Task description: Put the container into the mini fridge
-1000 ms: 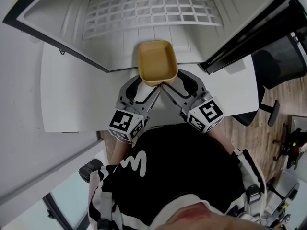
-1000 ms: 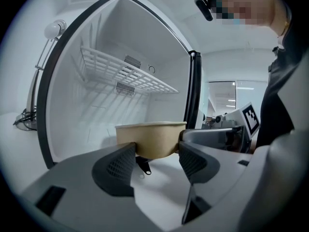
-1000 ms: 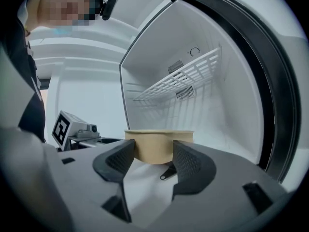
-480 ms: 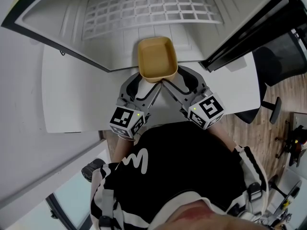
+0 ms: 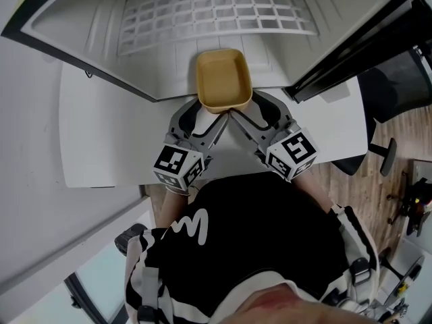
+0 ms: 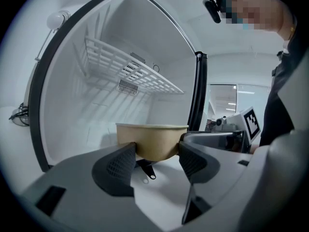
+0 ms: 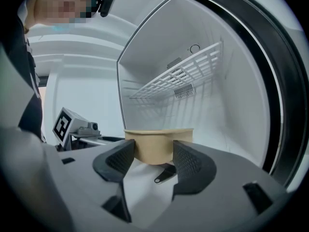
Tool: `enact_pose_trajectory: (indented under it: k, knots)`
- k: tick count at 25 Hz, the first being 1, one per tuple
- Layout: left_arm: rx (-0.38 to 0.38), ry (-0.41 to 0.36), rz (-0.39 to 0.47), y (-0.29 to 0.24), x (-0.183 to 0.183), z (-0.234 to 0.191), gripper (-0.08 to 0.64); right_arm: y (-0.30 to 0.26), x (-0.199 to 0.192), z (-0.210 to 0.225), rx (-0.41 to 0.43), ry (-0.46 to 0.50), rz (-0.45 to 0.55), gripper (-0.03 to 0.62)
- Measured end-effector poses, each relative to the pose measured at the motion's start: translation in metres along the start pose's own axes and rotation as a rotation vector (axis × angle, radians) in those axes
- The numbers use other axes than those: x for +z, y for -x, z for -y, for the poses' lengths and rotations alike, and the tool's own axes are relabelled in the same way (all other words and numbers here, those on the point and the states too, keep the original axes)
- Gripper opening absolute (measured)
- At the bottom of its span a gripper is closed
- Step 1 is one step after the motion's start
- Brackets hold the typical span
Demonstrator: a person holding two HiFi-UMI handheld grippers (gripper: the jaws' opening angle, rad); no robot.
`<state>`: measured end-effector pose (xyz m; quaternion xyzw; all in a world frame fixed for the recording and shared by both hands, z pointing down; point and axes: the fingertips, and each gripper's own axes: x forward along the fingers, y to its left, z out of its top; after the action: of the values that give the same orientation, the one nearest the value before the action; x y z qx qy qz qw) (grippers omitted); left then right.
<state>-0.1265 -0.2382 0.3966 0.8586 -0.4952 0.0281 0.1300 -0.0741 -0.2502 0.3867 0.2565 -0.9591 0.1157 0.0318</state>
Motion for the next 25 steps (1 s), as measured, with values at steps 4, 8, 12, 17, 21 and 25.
enact_pose_trajectory:
  k: [4, 8, 12, 17, 21, 25]
  knots:
    - [-0.001, 0.008, -0.003, -0.002, 0.002, -0.004, 0.284, -0.004, 0.001, 0.002, -0.001, -0.002, -0.002, 0.256]
    - [-0.004, 0.012, 0.002, -0.004, 0.004, -0.007, 0.284, -0.007, 0.003, 0.004, -0.006, -0.005, 0.004, 0.256]
    - [-0.007, 0.015, -0.002, -0.007, 0.003, -0.01, 0.284, -0.009, 0.002, 0.007, -0.016, -0.002, -0.004, 0.256]
    - [-0.012, 0.023, -0.003, -0.01, 0.005, -0.014, 0.284, -0.013, 0.004, 0.01, -0.029, -0.004, -0.009, 0.256]
    - [-0.014, 0.035, 0.0, -0.012, 0.006, -0.017, 0.284, -0.016, 0.005, 0.012, -0.028, -0.005, -0.01, 0.256]
    - [-0.007, 0.038, -0.013, -0.014, 0.006, -0.019, 0.284, -0.018, 0.005, 0.014, -0.022, -0.007, -0.019, 0.256]
